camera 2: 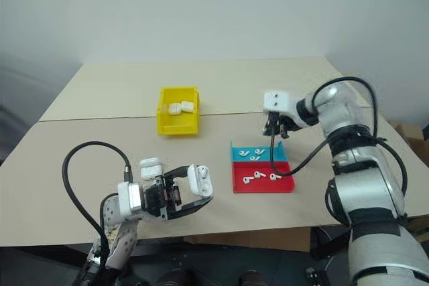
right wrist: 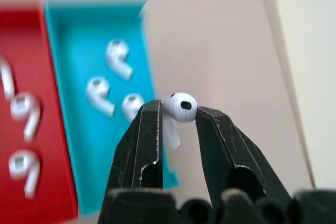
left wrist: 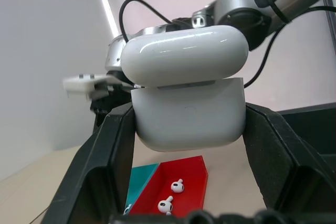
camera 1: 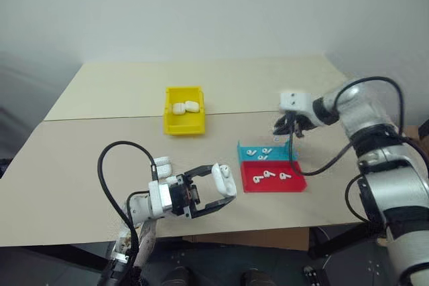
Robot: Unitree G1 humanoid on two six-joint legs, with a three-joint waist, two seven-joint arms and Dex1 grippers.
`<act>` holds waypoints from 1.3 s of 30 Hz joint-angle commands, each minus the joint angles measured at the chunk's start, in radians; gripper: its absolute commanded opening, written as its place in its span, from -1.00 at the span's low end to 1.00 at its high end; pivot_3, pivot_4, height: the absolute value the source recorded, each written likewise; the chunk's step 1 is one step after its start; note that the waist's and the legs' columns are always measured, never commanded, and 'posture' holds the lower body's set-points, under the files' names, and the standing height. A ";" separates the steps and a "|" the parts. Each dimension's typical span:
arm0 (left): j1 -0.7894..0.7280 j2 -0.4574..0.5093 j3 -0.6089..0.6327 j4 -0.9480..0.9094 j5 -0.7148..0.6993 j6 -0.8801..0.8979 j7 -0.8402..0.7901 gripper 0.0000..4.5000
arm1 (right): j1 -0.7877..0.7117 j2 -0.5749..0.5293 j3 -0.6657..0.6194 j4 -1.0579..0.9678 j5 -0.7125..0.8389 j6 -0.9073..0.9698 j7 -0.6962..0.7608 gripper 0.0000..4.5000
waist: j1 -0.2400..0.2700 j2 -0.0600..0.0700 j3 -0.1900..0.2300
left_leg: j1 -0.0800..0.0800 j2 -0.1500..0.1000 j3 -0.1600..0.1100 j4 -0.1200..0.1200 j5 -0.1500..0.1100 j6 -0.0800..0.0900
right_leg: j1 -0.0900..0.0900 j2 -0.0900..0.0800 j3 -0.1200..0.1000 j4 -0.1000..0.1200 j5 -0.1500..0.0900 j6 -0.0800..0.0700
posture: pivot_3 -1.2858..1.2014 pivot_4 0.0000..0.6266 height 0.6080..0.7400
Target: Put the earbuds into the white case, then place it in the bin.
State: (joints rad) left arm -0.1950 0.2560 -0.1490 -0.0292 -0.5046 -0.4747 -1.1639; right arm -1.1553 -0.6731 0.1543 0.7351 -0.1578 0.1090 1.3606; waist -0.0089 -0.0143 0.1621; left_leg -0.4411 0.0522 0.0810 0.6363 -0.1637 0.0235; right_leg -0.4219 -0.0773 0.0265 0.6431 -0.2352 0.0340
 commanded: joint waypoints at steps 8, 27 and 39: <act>-0.200 -0.055 0.043 -0.025 -0.117 0.184 0.076 0.24 | 0.332 -0.003 -0.735 -1.059 0.872 0.822 -0.283 -0.49 | 0.019 0.000 0.000 | 0.000 0.000 -0.004 0.002 0.000 0.000 | 0.003 0.000 -0.001 0.000 0.000 0.001 | 0.03 -0.52 1.00; -0.323 -0.108 0.076 0.023 -0.191 0.320 -0.048 0.24 | 0.624 0.143 -0.537 -1.368 1.372 0.757 -0.659 -0.49 | -0.005 -0.001 -0.002 | 0.002 -0.001 -0.008 0.003 0.000 0.000 | 0.008 0.002 -0.001 -0.002 -0.001 0.003 | 0.03 -0.52 1.00; -0.281 -0.126 0.072 -0.010 -0.166 0.309 -0.040 0.24 | 0.657 0.114 -0.421 -1.345 1.339 0.684 -0.643 -0.49 | -0.005 -0.001 -0.002 | 0.002 -0.001 -0.008 0.003 0.000 0.000 | 0.008 0.002 -0.001 -0.002 -0.001 0.003 | 0.03 -0.52 1.00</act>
State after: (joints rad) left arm -0.4745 0.1374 -0.0794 -0.0010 -0.6707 -0.1535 -1.2062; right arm -0.4931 -0.5467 -0.2649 -0.6022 1.1874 0.8321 0.7138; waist -0.0142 -0.0157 0.1605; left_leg -0.4391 0.0508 0.0726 0.6397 -0.1637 0.0239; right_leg -0.4139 -0.0755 0.0255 0.6408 -0.2359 0.0372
